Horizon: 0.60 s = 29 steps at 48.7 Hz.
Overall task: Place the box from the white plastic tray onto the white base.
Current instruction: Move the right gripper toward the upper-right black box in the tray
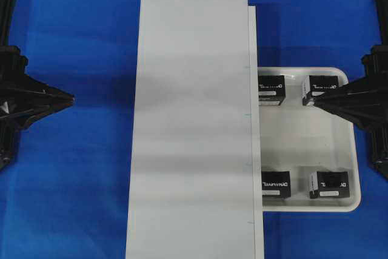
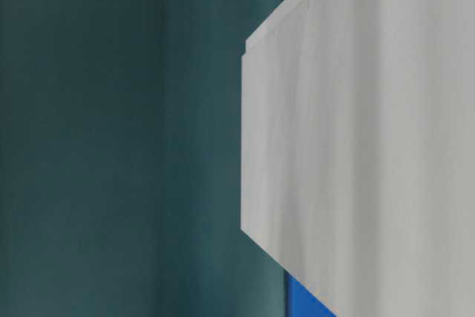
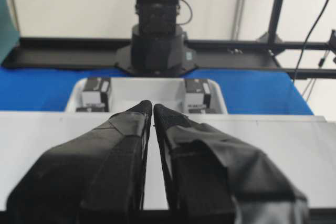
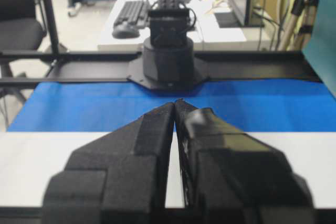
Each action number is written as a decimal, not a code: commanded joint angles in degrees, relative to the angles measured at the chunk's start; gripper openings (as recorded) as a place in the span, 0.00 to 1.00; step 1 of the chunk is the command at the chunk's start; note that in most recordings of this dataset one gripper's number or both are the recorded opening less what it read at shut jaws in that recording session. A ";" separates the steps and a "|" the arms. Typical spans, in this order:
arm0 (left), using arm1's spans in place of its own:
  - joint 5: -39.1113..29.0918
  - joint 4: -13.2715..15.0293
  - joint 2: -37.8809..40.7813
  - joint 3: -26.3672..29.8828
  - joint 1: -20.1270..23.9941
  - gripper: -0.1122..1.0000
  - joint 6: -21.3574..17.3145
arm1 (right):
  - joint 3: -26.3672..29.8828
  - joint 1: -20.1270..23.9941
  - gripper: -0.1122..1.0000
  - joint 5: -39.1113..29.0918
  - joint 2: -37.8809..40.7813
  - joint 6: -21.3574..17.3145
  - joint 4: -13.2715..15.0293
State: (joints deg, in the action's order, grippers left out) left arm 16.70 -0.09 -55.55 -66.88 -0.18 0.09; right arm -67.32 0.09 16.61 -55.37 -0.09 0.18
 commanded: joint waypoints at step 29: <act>-14.59 -0.79 4.83 13.01 1.41 0.03 0.18 | 21.36 -11.95 0.08 -54.58 5.45 -6.06 -6.06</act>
State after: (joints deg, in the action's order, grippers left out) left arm 3.52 -0.79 -50.71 -56.51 1.05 0.35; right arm -49.22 -10.11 -33.05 -51.94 -6.24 -6.06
